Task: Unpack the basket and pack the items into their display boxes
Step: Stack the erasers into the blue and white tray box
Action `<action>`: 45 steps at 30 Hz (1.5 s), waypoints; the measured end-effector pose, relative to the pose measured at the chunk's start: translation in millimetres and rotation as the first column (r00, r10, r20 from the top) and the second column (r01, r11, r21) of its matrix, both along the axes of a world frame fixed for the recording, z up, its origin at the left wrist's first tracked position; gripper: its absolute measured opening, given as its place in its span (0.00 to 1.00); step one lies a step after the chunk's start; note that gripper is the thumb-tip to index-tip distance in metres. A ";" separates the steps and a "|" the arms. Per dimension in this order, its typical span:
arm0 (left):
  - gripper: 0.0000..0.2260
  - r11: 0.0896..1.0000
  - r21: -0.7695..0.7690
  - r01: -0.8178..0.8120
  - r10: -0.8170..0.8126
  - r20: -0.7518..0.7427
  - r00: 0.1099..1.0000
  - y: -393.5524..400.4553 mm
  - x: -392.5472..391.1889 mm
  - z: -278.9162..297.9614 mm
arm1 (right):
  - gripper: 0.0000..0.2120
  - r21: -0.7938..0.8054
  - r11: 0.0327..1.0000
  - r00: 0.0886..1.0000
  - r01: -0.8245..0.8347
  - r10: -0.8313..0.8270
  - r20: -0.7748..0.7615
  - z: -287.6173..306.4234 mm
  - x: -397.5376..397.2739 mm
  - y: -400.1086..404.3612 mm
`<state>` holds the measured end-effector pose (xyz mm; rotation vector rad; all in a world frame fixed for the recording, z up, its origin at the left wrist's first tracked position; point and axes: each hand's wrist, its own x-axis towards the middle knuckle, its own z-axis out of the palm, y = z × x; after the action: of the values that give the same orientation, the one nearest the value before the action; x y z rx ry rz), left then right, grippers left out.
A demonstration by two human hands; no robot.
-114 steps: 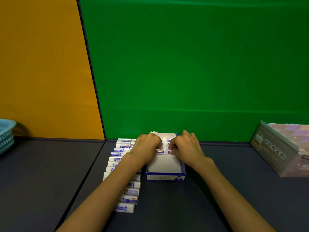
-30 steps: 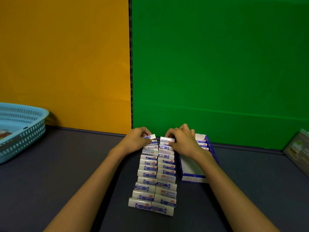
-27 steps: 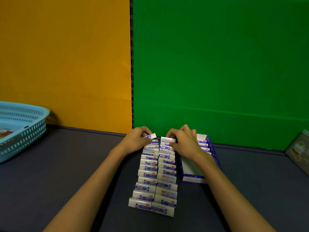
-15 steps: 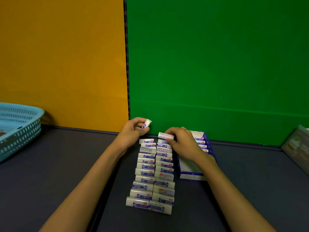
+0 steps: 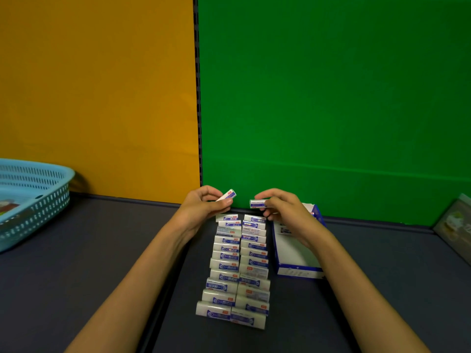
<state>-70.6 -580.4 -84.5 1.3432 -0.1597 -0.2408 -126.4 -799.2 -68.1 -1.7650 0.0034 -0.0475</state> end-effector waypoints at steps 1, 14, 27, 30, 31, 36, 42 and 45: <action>0.16 1.000 0.019 0.006 -0.006 -0.001 1.000 -0.6 -0.3 0.2 | 0.12 0.056 0.998 1.000 -0.015 0.016 -0.026 0.0 -0.4 -0.9; 0.07 0.977 0.211 0.006 -0.033 0.126 0.991 -5.2 -5.1 0.4 | 0.10 0.128 0.991 0.999 -0.036 0.039 -0.024 -1.4 -1.5 -8.5; 0.09 0.958 0.286 0.020 -0.064 0.147 0.987 -7.9 -9.9 -0.6 | 0.12 0.100 0.995 0.996 -0.021 0.012 0.088 1.5 -4.2 -13.1; 0.09 0.954 0.300 0.019 -0.066 0.148 0.987 -8.2 -10.3 -0.6 | 0.10 0.148 0.989 0.998 0.016 -0.024 0.056 0.1 -4.5 -13.8; 0.09 0.954 0.300 0.019 -0.066 0.146 0.987 -8.2 -10.5 -0.6 | 0.10 0.145 0.989 0.998 0.040 -0.048 0.052 -0.9 -3.8 -14.2; 0.09 0.950 0.310 0.030 -0.081 0.153 0.985 -8.3 -10.7 -1.3 | 0.14 0.051 0.997 0.997 0.059 -0.061 0.037 -1.8 -2.5 -14.9; 0.09 0.943 0.328 0.049 -0.115 0.183 0.976 -13.2 -15.2 -1.9 | 0.08 -0.037 0.998 0.997 0.045 -0.043 0.060 3.9 -4.1 -14.2; 0.10 0.914 0.403 0.051 -0.172 0.270 0.947 -20.9 -19.8 -2.3 | 0.05 -0.204 0.973 0.986 0.110 -0.080 0.147 8.5 -12.6 -26.3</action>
<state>-90.4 -601.3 -86.8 1.7713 -0.4670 -0.1685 -139.0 -825.6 -59.7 -1.9706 -0.0178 -0.2474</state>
